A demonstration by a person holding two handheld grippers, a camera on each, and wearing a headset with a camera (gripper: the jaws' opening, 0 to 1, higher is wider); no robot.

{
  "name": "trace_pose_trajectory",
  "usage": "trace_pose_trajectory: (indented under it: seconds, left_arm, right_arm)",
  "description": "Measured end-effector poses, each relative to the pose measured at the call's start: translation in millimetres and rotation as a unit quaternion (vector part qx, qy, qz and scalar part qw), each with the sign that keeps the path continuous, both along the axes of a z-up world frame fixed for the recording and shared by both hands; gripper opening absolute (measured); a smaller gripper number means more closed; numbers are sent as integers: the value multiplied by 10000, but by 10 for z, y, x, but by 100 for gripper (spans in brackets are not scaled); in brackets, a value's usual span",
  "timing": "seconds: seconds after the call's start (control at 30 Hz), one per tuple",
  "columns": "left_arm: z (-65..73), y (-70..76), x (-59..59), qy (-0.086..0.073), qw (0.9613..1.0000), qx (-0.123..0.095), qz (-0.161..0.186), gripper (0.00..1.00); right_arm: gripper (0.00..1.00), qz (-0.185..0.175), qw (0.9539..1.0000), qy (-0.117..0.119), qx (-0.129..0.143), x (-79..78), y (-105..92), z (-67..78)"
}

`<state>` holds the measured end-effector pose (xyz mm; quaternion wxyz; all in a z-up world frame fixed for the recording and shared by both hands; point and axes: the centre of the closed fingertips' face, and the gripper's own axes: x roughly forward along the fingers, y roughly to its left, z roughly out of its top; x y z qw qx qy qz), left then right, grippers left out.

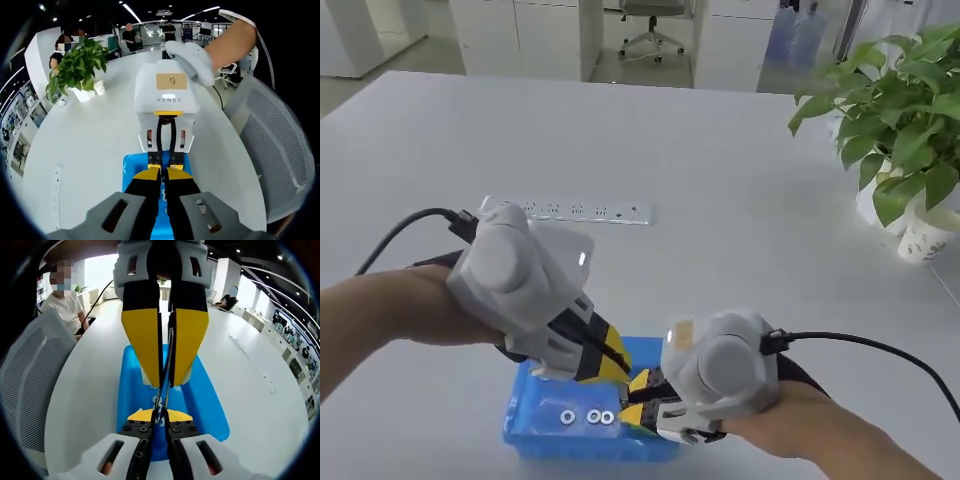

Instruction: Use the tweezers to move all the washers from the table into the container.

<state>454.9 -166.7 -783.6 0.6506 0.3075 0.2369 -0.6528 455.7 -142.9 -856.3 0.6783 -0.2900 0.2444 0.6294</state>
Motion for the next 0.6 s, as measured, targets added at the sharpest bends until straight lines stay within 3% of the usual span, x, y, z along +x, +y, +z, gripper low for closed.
trace_pose_trajectory:
  seconds: [0.6]
  left_arm:
    - [242,95,-73,-115,9998,-121,108,5]
  right_arm:
    - [7,-31,9998,-73,199,-58,52,248]
